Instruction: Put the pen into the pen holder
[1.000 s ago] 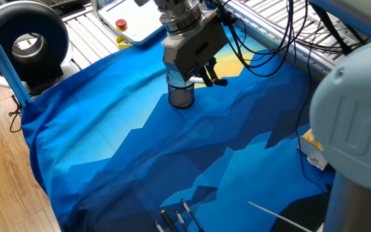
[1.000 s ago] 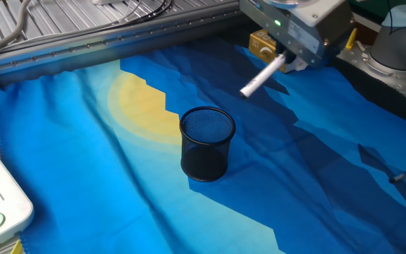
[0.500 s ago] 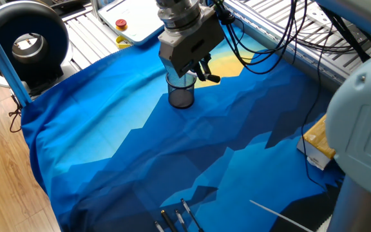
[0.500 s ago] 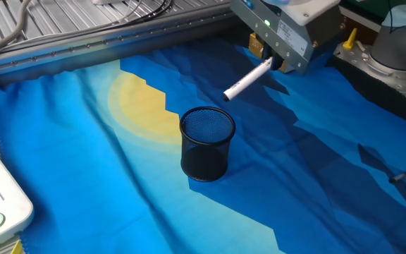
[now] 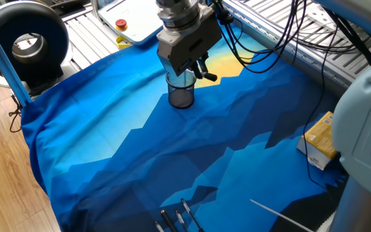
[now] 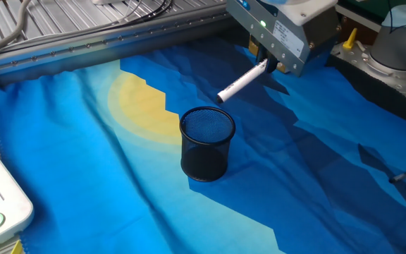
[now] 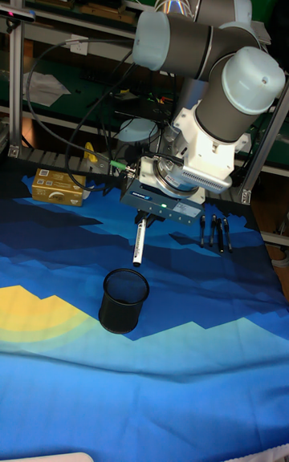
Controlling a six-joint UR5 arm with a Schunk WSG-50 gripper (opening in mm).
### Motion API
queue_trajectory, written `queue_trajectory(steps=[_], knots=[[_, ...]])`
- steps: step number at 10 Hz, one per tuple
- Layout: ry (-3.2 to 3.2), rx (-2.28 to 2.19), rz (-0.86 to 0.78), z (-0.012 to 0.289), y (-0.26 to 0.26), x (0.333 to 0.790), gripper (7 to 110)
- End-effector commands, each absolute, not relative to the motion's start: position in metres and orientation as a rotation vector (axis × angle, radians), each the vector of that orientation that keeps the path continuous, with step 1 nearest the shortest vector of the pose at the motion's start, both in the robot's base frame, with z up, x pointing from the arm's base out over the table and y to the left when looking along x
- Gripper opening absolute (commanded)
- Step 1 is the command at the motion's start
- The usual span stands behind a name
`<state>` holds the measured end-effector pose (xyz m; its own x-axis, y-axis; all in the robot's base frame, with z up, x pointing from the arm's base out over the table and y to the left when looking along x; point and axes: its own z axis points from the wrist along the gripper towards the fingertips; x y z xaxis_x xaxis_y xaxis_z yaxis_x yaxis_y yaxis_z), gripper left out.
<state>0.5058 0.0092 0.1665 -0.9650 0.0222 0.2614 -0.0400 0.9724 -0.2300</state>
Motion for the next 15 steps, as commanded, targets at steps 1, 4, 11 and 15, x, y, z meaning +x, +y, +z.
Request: queue_trajectory(steps=[1,4,11,15], knots=[[-2.867,0.036,0.315,0.166,0.0127,0.5082,7],[-2.867,0.032,0.307,0.1658,0.0142,0.5079,7],[-2.856,0.027,0.312,0.1667,0.0133,0.5053,7],[-2.884,-0.001,0.298,0.1645,0.0166,0.5109,7]])
